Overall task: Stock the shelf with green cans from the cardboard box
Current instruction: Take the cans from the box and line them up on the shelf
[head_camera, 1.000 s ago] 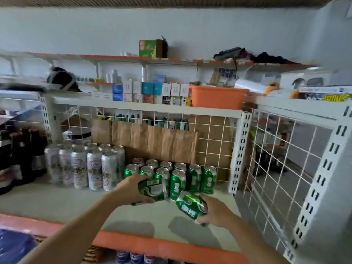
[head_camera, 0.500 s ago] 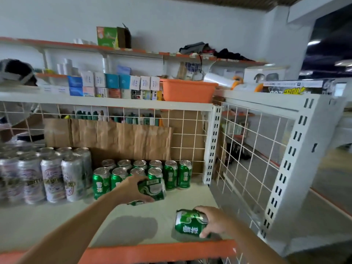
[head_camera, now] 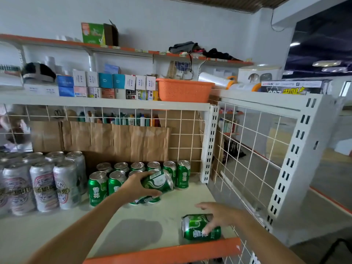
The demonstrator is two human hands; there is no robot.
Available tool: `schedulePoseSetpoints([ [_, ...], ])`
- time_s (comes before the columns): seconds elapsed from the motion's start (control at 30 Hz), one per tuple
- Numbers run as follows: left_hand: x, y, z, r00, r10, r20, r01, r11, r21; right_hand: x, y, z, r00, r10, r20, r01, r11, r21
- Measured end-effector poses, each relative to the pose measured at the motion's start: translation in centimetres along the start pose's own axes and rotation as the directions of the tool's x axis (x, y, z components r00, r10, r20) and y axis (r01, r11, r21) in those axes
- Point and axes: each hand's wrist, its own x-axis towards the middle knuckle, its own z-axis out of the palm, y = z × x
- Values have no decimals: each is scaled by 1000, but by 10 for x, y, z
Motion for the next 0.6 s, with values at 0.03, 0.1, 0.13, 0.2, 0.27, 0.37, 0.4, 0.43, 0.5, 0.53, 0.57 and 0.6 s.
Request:
schedulePoseSetpoints([
  [0.03,0,1,1,1000,11,-1,-11,1000,-16,-1,-5,0,998,-30,-62,32,999,43],
  [0.1,-3,3,3,999,33,5,-33,999,-36,-2,-19,-2,978,-81,-192,115,979,170],
  [0.13,-4,5,4,999,43,8,-43,998,-39,-2,-27,-3,964,-108,-245,167,957,236],
  [0.2,-7,8,6,998,67,16,-67,997,-35,1,-40,-6,934,-148,-325,261,903,340],
  [0.27,-7,11,8,995,99,21,-99,995,-15,3,-54,-8,912,-175,-371,331,847,416],
  [0.37,-9,16,11,989,147,27,-148,989,18,-1,-77,-10,899,-212,-384,378,819,431],
  [0.4,-9,18,11,986,161,41,-163,986,30,-1,-82,-10,891,-219,-397,377,843,383],
  [0.43,-9,20,11,983,173,52,-176,983,47,0,-84,-10,886,-216,-410,367,866,338],
  [0.5,-11,23,10,978,196,64,-201,977,75,2,-84,-9,881,-208,-425,355,885,302],
  [0.53,-11,25,9,977,204,68,-209,974,82,4,-84,-9,880,-204,-430,354,885,304],
  [0.57,-12,26,8,975,213,71,-218,972,87,4,-84,-8,875,-200,-441,357,882,308],
  [0.6,-13,27,7,973,222,69,-228,969,96,6,-83,-7,866,-201,-457,367,877,310],
])
